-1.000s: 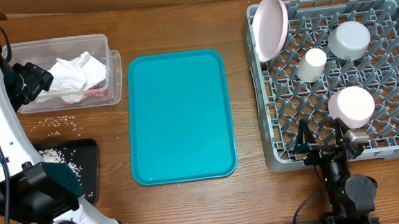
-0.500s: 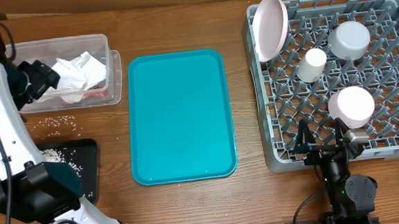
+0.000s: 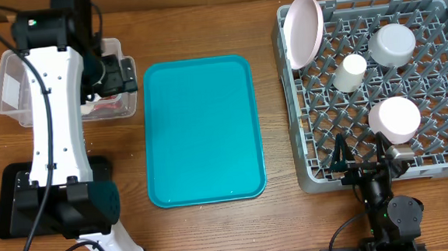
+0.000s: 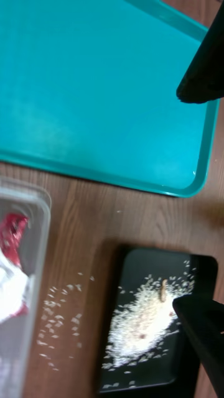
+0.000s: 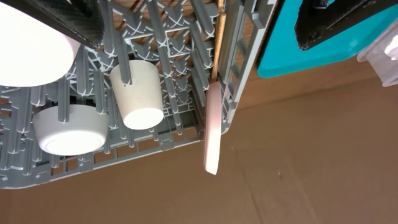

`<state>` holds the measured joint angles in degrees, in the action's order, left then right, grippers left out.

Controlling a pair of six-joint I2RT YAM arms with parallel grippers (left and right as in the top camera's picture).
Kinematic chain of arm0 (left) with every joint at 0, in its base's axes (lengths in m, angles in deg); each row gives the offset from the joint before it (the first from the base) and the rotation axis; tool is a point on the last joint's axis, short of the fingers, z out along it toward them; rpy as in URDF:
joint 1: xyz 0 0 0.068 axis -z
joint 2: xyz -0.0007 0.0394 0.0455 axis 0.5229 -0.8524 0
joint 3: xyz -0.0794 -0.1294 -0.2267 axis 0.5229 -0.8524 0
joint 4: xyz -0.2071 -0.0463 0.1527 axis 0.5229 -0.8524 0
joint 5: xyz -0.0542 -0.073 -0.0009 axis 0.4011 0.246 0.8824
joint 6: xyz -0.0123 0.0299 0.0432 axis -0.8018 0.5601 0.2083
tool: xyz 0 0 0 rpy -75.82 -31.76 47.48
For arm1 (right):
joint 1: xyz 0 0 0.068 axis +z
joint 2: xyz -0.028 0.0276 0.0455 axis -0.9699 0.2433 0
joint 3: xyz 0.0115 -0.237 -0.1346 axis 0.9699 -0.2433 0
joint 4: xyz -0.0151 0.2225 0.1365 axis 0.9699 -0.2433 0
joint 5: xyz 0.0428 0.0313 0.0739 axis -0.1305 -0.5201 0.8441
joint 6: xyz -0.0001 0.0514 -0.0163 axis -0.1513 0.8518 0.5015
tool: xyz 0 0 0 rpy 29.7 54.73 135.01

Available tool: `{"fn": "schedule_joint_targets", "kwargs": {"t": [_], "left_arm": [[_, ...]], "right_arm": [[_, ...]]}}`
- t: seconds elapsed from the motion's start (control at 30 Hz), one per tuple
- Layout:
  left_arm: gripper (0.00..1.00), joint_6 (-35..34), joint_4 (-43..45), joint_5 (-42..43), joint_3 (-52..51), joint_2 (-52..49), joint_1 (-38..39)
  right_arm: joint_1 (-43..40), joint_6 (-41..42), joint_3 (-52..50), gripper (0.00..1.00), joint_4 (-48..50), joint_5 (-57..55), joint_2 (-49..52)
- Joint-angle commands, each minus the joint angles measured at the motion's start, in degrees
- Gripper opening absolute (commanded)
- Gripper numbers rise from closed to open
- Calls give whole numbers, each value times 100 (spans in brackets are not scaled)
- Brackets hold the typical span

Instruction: Sort waste into correct bins and load items into the dishwasher

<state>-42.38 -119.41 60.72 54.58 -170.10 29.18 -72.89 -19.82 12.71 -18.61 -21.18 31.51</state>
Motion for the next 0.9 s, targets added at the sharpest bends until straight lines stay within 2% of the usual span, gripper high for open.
{"fn": "schedule_joint_targets", "kwargs": {"t": [0.0, 0.13, 0.17, 0.2, 0.47, 0.7, 0.77, 0.87], "left_arm": [[100, 516, 186, 127, 57, 50, 103], [100, 531, 1010, 960, -243, 376, 184], [100, 629, 1652, 1252, -752, 785, 271], [100, 675, 1919, 1305, -1021, 977, 315], [100, 1419, 3543, 1290, -3919, 2697, 426], [100, 1569, 5823, 1294, -6664, 4157, 426], [100, 1567, 6146, 1294, -7230, 4540, 426], [100, 1569, 6155, 1290, -7906, 5174, 424]], "right_arm": [[-26, -24, -57, 100, 37, -48, -68], [-26, -24, -57, 100, 37, -48, -68], [-26, -24, -57, 100, 37, -48, -68], [-26, -24, -57, 100, 37, -48, -68], [-26, -22, -57, 100, 37, -48, -68], [-26, -24, -57, 100, 37, -48, -68], [-26, -22, -57, 100, 37, -48, -68], [-26, -24, -57, 100, 37, -48, -68]]}}
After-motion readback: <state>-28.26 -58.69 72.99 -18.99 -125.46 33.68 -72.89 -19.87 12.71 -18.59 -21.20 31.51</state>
